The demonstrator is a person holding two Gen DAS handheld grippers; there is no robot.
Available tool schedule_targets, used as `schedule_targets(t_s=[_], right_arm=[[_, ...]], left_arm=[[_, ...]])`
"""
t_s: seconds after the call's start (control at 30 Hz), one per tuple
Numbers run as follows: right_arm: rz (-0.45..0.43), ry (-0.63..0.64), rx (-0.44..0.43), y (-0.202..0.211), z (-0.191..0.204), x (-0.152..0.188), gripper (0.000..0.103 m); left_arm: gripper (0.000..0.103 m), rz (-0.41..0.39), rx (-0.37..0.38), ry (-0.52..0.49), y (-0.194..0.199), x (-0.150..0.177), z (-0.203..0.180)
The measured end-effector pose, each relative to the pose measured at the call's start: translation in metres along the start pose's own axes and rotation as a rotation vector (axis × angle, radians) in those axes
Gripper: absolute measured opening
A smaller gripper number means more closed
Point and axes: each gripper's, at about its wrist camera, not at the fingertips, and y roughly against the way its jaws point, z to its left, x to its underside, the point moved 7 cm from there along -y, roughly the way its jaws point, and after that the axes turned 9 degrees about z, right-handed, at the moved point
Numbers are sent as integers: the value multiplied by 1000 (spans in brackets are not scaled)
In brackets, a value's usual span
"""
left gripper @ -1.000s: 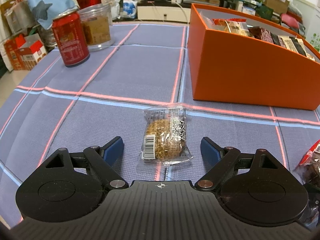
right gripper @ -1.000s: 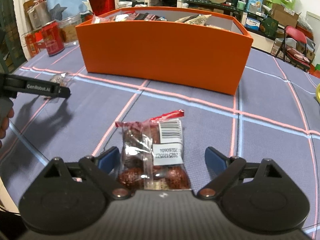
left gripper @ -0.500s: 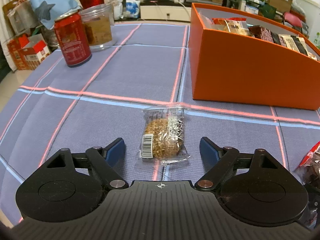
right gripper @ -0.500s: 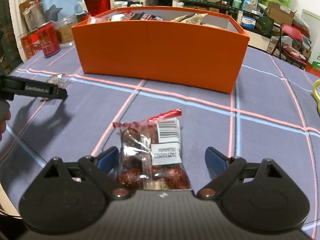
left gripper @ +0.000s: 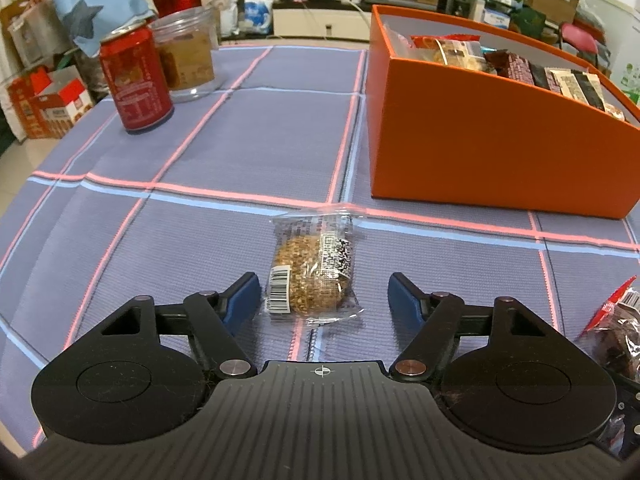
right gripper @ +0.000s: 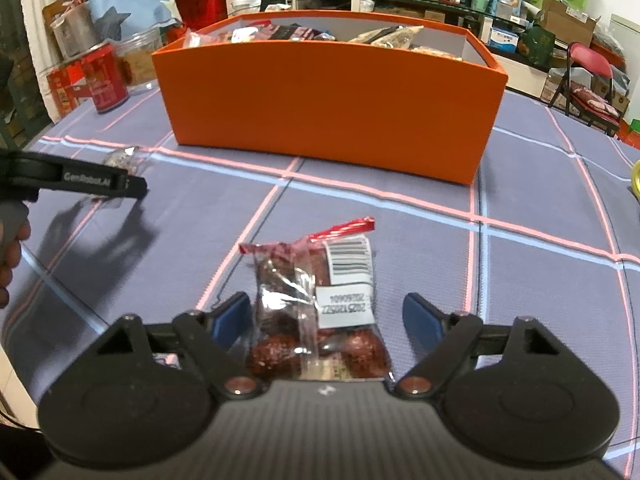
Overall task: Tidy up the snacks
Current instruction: 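Position both grippers around the granola packet and the date bag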
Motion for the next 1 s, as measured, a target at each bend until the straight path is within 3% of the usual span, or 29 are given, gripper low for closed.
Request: schedule_targets(t_s=[1.0], right_arm=[[4, -16, 18, -1, 1, 0, 86]], left_arm=[[71, -8, 1, 0, 1, 2, -2]])
